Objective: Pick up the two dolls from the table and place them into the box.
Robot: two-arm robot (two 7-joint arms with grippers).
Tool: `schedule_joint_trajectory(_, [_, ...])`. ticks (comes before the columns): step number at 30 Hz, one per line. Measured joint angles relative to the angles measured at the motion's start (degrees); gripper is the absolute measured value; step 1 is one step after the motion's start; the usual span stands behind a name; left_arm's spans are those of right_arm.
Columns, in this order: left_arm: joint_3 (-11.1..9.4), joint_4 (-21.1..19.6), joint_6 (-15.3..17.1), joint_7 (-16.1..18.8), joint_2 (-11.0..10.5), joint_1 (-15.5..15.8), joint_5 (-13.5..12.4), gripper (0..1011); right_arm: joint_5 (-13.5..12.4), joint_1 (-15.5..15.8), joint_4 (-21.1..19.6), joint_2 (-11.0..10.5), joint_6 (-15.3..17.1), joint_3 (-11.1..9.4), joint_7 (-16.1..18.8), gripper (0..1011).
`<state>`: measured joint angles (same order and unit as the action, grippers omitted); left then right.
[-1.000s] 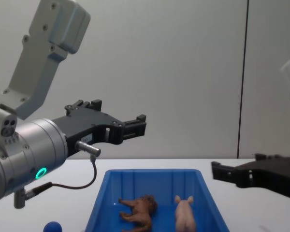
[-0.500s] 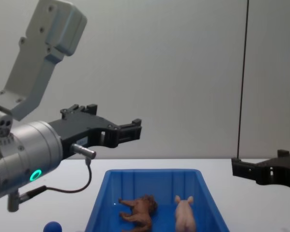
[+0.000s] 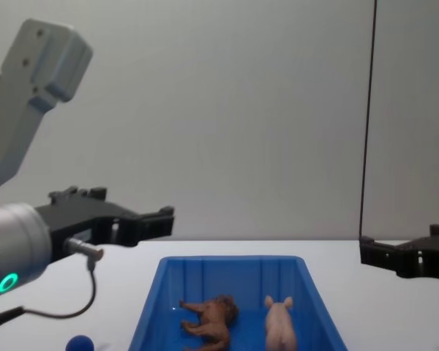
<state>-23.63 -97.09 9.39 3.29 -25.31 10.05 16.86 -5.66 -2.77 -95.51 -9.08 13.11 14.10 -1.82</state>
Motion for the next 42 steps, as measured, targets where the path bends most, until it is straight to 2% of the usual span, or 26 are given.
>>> schedule_joint_trajectory(10, [1.6, -0.5, 3.7, 2.1, -2.2, -2.2, 4.1, 1001, 0.0, 0.1, -0.2, -0.1, 0.0, -0.1, -0.2, 1001])
schedule_joint_trajectory(21, [3.0, 1.7, 6.1, 2.1, -4.0, -3.9, 7.3, 1001, 0.0, 0.2, -0.3, -0.1, 0.0, -0.1, -0.4, 1001])
schedule_joint_trajectory(31, [4.0, 4.1, 7.3, -1.0, -5.0, -4.1, 8.8, 1001, 0.0, 0.2, -0.3, -0.2, 0.0, -0.1, -0.5, 1001])
schedule_joint_trajectory(42, [4.7, 6.2, 6.7, -5.3, -5.3, -3.9, 10.2, 1001, 0.0, 0.2, -0.3, -0.2, 0.0, -0.1, -0.5, 1001])
